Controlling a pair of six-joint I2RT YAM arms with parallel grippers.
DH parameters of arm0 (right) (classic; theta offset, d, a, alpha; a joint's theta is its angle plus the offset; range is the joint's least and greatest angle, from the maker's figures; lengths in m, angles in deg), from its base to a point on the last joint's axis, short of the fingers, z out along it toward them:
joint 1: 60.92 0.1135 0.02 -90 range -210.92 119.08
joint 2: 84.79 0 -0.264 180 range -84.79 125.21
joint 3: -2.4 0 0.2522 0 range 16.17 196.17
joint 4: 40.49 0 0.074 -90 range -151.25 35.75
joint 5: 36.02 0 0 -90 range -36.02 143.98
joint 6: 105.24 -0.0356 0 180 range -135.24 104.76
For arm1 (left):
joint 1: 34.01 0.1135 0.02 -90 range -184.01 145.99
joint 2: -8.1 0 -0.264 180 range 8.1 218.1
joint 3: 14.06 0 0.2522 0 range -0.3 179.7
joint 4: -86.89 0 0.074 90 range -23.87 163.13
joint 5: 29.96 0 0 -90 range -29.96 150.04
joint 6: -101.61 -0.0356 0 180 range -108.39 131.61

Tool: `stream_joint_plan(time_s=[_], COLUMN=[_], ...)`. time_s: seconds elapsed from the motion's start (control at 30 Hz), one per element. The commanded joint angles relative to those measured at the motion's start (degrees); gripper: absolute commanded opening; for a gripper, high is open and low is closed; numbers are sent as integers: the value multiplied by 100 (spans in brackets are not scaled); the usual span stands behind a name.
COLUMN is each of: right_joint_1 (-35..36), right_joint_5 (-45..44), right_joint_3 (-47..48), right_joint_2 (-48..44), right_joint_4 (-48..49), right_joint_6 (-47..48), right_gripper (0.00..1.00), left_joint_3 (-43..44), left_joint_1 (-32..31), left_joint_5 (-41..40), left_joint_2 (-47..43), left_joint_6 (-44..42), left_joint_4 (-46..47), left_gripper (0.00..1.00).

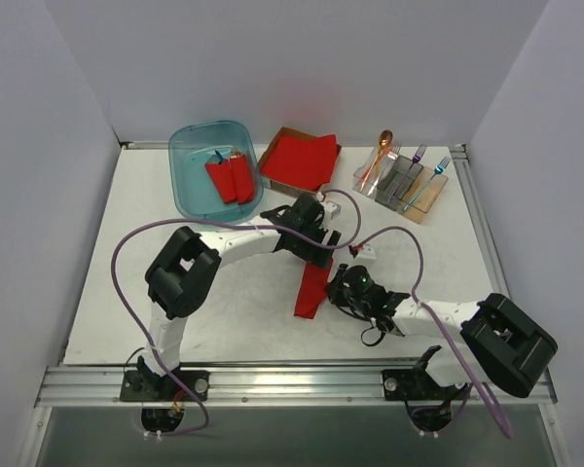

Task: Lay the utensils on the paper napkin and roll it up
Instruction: Adjust the napkin at the center of the board.

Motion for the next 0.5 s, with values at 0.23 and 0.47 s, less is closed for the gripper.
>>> stream_joint_plan(time_s=[0.23,0.47], right_joint_1=[-41,-50], right_joint_5=[-3,5], right_joint_3=[2,28], right_joint_2=[-36,-71], right_joint_4=[71,35], right_joint_6=[23,23], right_gripper=[0,0], left_joint_3=[691,955], left_joint_1=[-166,-280], left_joint_5=[-311,-619], left_joint_2=[345,627], left_joint_6=[-251,-409], left_joint_4=[-251,-533], left_gripper=[90,89])
